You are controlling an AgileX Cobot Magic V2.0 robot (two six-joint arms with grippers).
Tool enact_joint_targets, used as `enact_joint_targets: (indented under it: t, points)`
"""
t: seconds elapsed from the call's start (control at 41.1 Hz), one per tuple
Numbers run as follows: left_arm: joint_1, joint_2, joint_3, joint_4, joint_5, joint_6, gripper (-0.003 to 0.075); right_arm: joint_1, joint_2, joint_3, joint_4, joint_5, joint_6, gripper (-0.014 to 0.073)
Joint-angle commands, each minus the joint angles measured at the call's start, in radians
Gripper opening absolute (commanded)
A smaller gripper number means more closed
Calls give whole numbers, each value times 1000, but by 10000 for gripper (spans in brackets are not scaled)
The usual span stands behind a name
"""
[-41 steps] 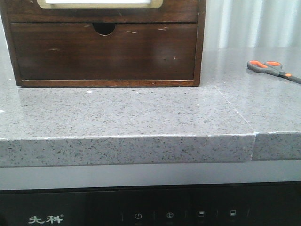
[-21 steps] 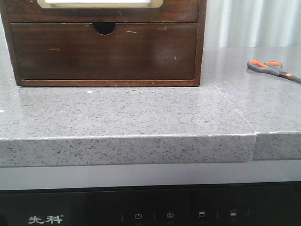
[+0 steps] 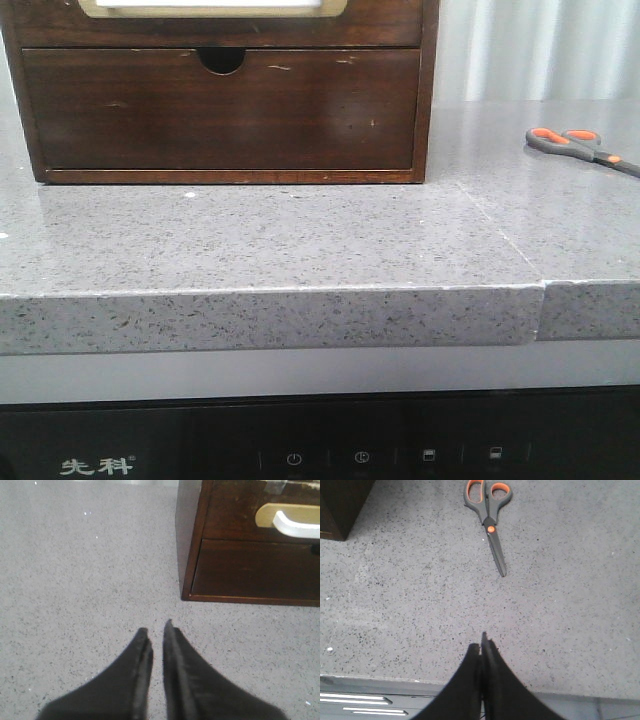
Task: Put scissors in drawer with both arms
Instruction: 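Hook the left gripper onto the white drawer handle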
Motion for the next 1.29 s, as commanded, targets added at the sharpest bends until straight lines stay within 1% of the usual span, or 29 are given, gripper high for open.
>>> enact_joint_targets:
  t: [0.0, 0.073, 0.097, 0.122, 0.17, 0.195, 0.243, 0.292, 0.365, 0.487, 0.73, 0.803, 0.974, 0.998, 1.047, 1.168, 1.266]
  points:
    - [-7, 21, -25, -28, -64, -4, 270, -3, 6, -33, -17, -57, -1, 50]
    - [-7, 33, -25, -38, -64, -4, 425, -3, 6, -33, -17, -58, -1, 188]
    - [-7, 34, -25, -41, -64, -4, 479, -3, 6, -33, -18, -59, -1, 251]
    - [-7, 37, -25, -45, -64, -4, 514, -3, 6, -33, -21, -62, -1, 314]
    - [-7, 42, -25, -60, -71, -4, 570, -3, 6, -33, -25, -64, -1, 402]
    - [-7, 47, -25, -69, -71, -4, 587, -3, 6, -33, -26, -62, -1, 452]
    - [-7, 54, -25, -100, -73, -4, 591, -3, 6, -33, -27, -61, -1, 516]
    - [-7, 68, -25, -141, -75, -4, 585, -3, 6, -33, -27, -60, -1, 543]
    - [-7, 90, -25, -217, -80, -4, 585, -3, 6, -33, -27, -61, -1, 542]
    - [-7, 152, -25, -388, -111, -4, 585, -3, 6, -33, -27, -61, -1, 541]
    - [-7, 304, -25, -684, -178, 13, 585, -3, 6, -33, -27, -62, -1, 541]
    - [-7, 350, -25, -835, -185, 108, 585, -3, 6, -33, -27, -62, -1, 541]
    - [-7, 436, -25, -1242, -149, 427, 585, -3, 6, -33, -27, -62, -1, 541]
    - [-7, 447, -25, -1319, -133, 491, 585, -3, 6, -33, -27, -61, -1, 541]
    - [-7, 465, -25, -1417, -106, 564, 585, -3, 6, -33, -27, -57, -1, 541]
    - [-7, 497, -25, -1617, -52, 728, 585, -3, 6, -33, -27, -42, -1, 541]
    - [-7, 524, -25, -1737, -23, 820, 585, -3, 6, -33, -27, -41, -1, 541]
